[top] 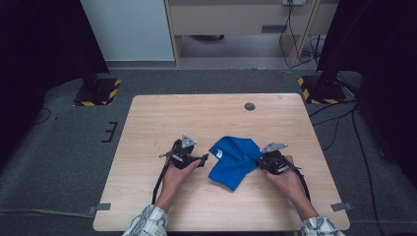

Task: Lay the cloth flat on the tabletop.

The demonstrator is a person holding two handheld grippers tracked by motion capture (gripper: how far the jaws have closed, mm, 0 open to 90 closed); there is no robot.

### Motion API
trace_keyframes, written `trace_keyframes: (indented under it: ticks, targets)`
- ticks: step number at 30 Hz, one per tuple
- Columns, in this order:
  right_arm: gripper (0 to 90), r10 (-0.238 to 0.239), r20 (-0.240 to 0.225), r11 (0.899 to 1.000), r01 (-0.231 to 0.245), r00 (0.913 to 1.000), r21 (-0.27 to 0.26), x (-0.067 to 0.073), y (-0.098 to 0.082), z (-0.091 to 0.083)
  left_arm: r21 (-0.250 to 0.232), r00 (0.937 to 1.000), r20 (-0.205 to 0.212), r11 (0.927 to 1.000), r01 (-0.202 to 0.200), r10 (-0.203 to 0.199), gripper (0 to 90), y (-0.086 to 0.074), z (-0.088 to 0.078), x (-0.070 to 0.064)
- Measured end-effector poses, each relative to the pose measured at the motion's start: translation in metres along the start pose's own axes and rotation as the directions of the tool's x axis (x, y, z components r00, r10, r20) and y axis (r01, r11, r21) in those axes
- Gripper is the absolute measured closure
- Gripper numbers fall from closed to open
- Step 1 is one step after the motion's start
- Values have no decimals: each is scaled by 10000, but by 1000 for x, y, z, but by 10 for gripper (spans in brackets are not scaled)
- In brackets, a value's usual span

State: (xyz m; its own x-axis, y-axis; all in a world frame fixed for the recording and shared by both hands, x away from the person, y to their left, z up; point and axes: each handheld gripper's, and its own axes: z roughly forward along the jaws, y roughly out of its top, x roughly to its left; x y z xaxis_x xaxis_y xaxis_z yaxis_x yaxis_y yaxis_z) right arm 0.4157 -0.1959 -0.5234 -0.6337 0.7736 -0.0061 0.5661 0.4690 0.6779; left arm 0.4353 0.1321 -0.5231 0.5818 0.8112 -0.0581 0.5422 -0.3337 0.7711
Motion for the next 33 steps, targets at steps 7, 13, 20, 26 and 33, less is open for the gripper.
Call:
trace_keyframes:
  ticks: [7,13,20,26,33]
  targets:
    - [862,7,-354,10000,-9,9994,-57,11,1,1,-198,9983,90,9981,576,-574,201,1,12,5]
    - [855,-321,-755,9995,316,9966,-78,29,5,5,41,9978,102,9979,653,-654,198,6,22,8]
    - [849,-595,-1106,9982,590,9921,-76,42,7,7,134,9947,23,9947,1023,-1023,201,16,31,11]
    - [847,-524,-1234,9986,512,9910,-124,42,6,7,386,9959,-124,9952,899,-895,222,21,43,11]
    - [845,-449,-1316,9989,433,9903,-151,40,6,7,347,9994,-336,9994,63,-51,413,22,46,-3]
